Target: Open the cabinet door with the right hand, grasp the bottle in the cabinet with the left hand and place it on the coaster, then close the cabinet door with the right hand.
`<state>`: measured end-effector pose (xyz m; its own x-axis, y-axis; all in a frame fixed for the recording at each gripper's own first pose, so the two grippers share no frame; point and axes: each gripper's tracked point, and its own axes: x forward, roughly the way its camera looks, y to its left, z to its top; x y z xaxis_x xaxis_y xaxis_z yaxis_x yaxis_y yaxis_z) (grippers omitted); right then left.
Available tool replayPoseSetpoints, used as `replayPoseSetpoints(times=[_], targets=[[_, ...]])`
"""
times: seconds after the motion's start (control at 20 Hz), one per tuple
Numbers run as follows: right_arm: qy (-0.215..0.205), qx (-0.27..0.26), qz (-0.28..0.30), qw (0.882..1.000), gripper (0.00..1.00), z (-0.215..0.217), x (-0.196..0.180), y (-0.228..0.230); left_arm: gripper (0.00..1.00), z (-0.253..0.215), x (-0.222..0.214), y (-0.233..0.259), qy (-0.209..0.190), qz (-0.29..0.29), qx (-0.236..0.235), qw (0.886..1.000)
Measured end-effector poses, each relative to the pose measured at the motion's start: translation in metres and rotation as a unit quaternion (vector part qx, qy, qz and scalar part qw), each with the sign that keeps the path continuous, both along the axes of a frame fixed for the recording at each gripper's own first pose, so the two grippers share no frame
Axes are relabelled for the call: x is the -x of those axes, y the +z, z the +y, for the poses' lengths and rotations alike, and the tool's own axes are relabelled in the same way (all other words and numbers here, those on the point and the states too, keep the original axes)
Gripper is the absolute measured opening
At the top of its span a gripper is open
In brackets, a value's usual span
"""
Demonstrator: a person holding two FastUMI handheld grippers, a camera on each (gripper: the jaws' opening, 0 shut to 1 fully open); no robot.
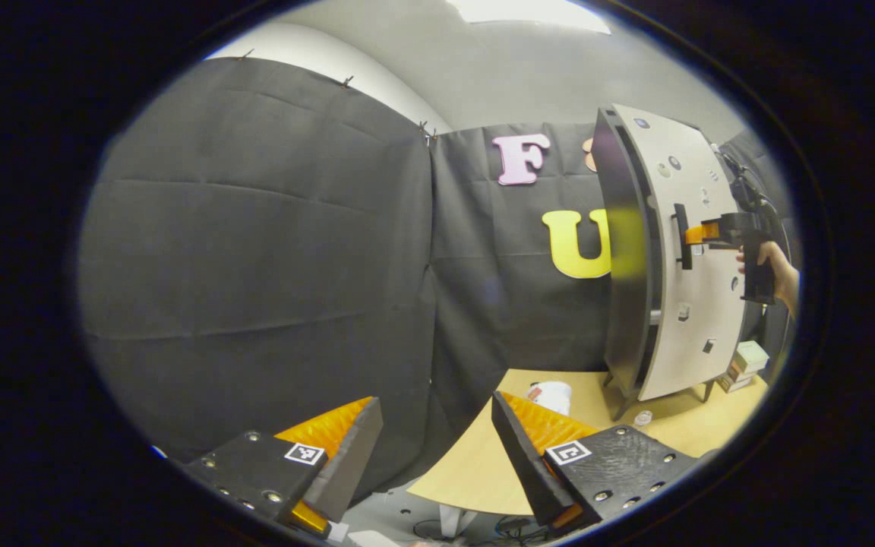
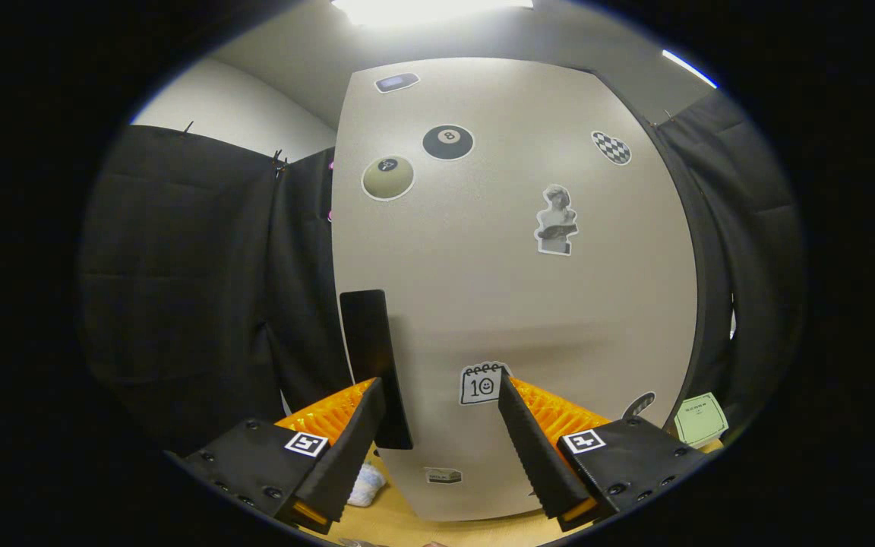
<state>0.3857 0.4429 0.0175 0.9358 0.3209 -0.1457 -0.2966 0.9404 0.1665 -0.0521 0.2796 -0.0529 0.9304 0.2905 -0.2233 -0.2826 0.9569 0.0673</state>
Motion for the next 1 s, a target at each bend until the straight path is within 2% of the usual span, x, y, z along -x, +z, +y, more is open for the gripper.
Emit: replayPoseSetpoints(times=[0.35,0.55,0.75,1.0], targets=[[-0.009,0.007,-0.005,1.0,0.96,-0.001,0.007,0.005,0.89,-0.004,0.001,0.004,-0.011,-0.003,-0.003,1.0],[-0.002,0.006,-0.017,1.0,0.96,-0.018,0.034,0.017,0.89,-0.02,-0.002,0.022,-0.04,-0.015,0.0,0.999],[-0.003,0.017,-0.026,1.0,0.96,-0.06,0.071,0.03,0.89,-0.065,-0.047,0.029,-0.079,-0.03,0.003,0.996],[-0.041,0.038,-0.049,0.997,0.96,-0.137,0.11,0.05,0.89,-0.124,-0.078,0.045,-0.13,-0.048,0.013,0.99]])
